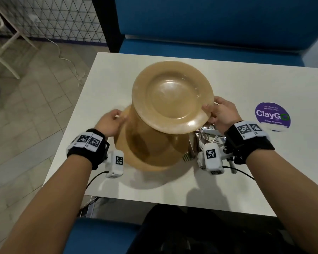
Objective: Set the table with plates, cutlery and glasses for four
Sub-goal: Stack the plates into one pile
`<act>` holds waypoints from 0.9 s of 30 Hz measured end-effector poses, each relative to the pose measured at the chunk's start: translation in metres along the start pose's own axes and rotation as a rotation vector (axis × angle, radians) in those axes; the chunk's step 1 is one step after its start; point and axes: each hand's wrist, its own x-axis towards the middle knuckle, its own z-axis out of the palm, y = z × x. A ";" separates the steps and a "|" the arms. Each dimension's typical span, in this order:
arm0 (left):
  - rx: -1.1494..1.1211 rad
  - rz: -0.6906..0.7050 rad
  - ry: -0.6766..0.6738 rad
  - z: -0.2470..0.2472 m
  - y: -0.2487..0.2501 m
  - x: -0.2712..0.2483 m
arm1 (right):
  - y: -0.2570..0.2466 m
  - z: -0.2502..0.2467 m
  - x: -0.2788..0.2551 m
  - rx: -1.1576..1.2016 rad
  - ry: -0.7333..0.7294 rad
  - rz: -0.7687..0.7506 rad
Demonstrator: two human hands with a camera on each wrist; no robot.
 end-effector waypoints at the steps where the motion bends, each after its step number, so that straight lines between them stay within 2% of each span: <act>1: -0.100 0.005 0.055 -0.002 0.007 0.002 | -0.003 0.000 -0.001 -0.007 -0.011 -0.025; 3: -0.247 0.018 0.138 0.000 0.023 0.007 | -0.009 0.000 -0.002 -0.071 0.009 -0.080; 5: -0.292 0.022 0.162 0.011 0.038 0.013 | -0.013 -0.003 0.001 -0.270 0.063 -0.151; 8: -0.308 0.020 0.115 0.042 0.062 0.014 | -0.020 -0.024 0.007 -0.598 0.098 -0.202; 12: -0.376 0.046 0.009 0.101 0.111 -0.002 | -0.023 -0.075 0.017 -0.610 0.098 -0.101; 15: -0.393 0.034 0.015 0.149 0.151 -0.002 | -0.028 -0.128 0.022 -0.588 0.189 -0.066; 17: -0.217 0.119 0.032 0.188 0.172 0.001 | -0.033 -0.170 0.025 -0.583 0.209 -0.062; 19: -0.129 0.139 0.022 0.234 0.192 -0.002 | -0.036 -0.218 0.026 -0.608 0.237 -0.059; 27: -0.101 0.142 -0.080 0.413 0.259 -0.033 | -0.047 -0.408 0.014 -0.763 0.293 0.005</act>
